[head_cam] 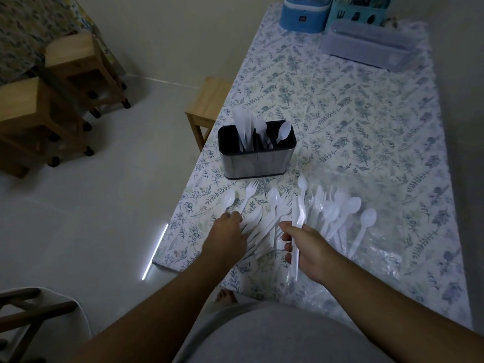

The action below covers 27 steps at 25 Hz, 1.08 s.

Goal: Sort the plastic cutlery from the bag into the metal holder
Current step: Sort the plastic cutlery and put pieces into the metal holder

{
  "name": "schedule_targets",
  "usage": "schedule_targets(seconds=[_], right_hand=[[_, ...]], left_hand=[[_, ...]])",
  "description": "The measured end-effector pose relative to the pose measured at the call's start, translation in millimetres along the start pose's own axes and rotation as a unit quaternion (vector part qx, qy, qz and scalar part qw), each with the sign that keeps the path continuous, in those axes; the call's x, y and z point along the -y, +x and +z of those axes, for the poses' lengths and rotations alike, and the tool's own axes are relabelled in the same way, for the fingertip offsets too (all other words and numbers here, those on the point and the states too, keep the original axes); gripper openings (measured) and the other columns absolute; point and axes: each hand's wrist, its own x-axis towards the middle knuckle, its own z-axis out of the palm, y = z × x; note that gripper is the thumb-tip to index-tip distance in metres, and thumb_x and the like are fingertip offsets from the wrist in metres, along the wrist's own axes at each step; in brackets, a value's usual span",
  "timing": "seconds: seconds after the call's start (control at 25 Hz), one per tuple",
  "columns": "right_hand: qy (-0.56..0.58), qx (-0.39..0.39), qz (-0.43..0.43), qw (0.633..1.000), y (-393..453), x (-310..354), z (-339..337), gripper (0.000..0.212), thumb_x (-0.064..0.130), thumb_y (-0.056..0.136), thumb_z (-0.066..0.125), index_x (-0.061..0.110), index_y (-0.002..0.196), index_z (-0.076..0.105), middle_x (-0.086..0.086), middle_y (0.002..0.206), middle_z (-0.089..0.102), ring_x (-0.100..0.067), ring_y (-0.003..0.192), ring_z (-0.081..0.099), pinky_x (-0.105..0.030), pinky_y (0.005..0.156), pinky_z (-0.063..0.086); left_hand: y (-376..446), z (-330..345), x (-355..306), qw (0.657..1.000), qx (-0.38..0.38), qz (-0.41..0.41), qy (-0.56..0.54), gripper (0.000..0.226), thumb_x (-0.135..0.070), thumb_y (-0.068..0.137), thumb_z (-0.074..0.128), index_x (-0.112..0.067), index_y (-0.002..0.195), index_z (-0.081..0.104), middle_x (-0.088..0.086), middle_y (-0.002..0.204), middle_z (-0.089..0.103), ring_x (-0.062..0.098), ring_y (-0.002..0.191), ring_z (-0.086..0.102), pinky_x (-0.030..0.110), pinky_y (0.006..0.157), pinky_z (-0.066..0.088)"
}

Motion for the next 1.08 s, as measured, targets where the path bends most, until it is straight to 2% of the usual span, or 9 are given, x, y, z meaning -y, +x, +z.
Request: schedule_targets(seconds=[0.12, 0.36, 0.44, 0.52, 0.6, 0.68, 0.8, 0.88, 1.08], right_hand=[[0.001, 0.009, 0.018, 1.0, 0, -1, 0, 0.012, 0.024, 0.095, 0.068, 0.015, 0.102, 0.062, -0.002, 0.073, 0.053, -0.016, 0.057, 0.043, -0.031, 0.051, 0.039], [-0.011, 0.006, 0.017, 1.0, -2, -6, 1, 0.01, 0.023, 0.096, 0.067, 0.015, 0.1, 0.063, -0.003, 0.075, 0.054, -0.017, 0.061, 0.046, -0.032, 0.055, 0.041], [0.001, 0.013, 0.002, 1.0, -3, -6, 2, 0.014, 0.022, 0.096, 0.067, 0.012, 0.105, 0.065, -0.004, 0.079, 0.054, -0.017, 0.063, 0.046, -0.031, 0.056, 0.042], [0.02, 0.049, -0.015, 0.998, -1, -6, 3, 0.027, 0.027, 0.093, 0.071, 0.009, 0.113, 0.065, -0.007, 0.09, 0.061, -0.018, 0.071, 0.055, -0.031, 0.064, 0.048], [0.044, 0.085, -0.015, 0.995, 1, -8, 7, 0.049, 0.035, 0.089, 0.076, 0.002, 0.122, 0.062, -0.012, 0.111, 0.071, -0.023, 0.096, 0.068, -0.035, 0.086, 0.055], [0.043, 0.059, -0.013, 0.997, 1, -8, 11, 0.042, 0.036, 0.094, 0.069, -0.001, 0.115, 0.064, -0.013, 0.108, 0.075, -0.019, 0.096, 0.073, -0.031, 0.084, 0.056], [0.009, -0.025, -0.017, 1.0, 4, -11, 6, 0.035, 0.042, 0.098, 0.061, 0.008, 0.099, 0.071, -0.002, 0.078, 0.071, -0.019, 0.077, 0.065, -0.032, 0.074, 0.05], [0.041, -0.035, 0.008, 0.999, 4, -11, 0, 0.034, 0.045, 0.098, 0.061, 0.012, 0.092, 0.068, 0.0, 0.064, 0.059, -0.021, 0.066, 0.056, -0.039, 0.069, 0.049], [0.018, -0.029, 0.006, 0.999, 0, -11, -1, 0.03, 0.041, 0.099, 0.06, 0.012, 0.094, 0.065, -0.002, 0.068, 0.05, -0.019, 0.058, 0.044, -0.034, 0.057, 0.043]], left_hand=[[3, 1, 5, 1.0, 0.013, -0.006, 0.02, 0.036, -0.031, 0.086, 0.071, -0.007, 0.112, 0.062, 0.009, 0.107, 0.061, 0.025, 0.099, 0.06, 0.034, 0.083, 0.055], [13, -9, -8, 0.99, 0.083, 0.014, 0.113, 0.024, -0.03, 0.092, 0.058, -0.008, 0.085, 0.063, 0.008, 0.075, 0.061, 0.026, 0.075, 0.065, 0.027, 0.06, 0.044], [13, -15, -10, 0.994, 0.074, -0.006, 0.085, 0.025, -0.028, 0.087, 0.061, -0.007, 0.073, 0.058, 0.005, 0.063, 0.055, 0.023, 0.063, 0.058, 0.026, 0.054, 0.042], [7, -20, -20, 0.999, 0.05, 0.013, -0.001, 0.023, -0.025, 0.084, 0.066, -0.006, 0.07, 0.065, 0.006, 0.06, 0.061, 0.019, 0.056, 0.058, 0.027, 0.052, 0.047], [-5, -26, -38, 0.99, 0.069, 0.099, -0.079, 0.018, -0.023, 0.086, 0.068, -0.014, 0.071, 0.07, -0.002, 0.06, 0.064, 0.004, 0.051, 0.055, 0.022, 0.054, 0.049], [-14, -25, -48, 0.979, 0.072, 0.154, -0.112, 0.016, -0.021, 0.09, 0.065, -0.017, 0.078, 0.075, -0.007, 0.063, 0.066, 0.0, 0.052, 0.055, 0.012, 0.055, 0.041], [-5, -14, -31, 0.992, 0.014, 0.065, -0.103, 0.015, -0.016, 0.091, 0.061, -0.013, 0.092, 0.075, 0.0, 0.083, 0.073, 0.009, 0.07, 0.063, 0.024, 0.067, 0.052], [-1, -5, -16, 0.999, 0.041, -0.002, -0.035, 0.013, -0.019, 0.09, 0.064, -0.009, 0.094, 0.07, 0.004, 0.086, 0.069, 0.017, 0.075, 0.062, 0.029, 0.069, 0.054], [3, 9, -15, 0.994, 0.092, -0.053, -0.014, 0.019, -0.024, 0.089, 0.064, -0.005, 0.086, 0.067, 0.009, 0.084, 0.069, 0.024, 0.081, 0.067, 0.028, 0.067, 0.052]])
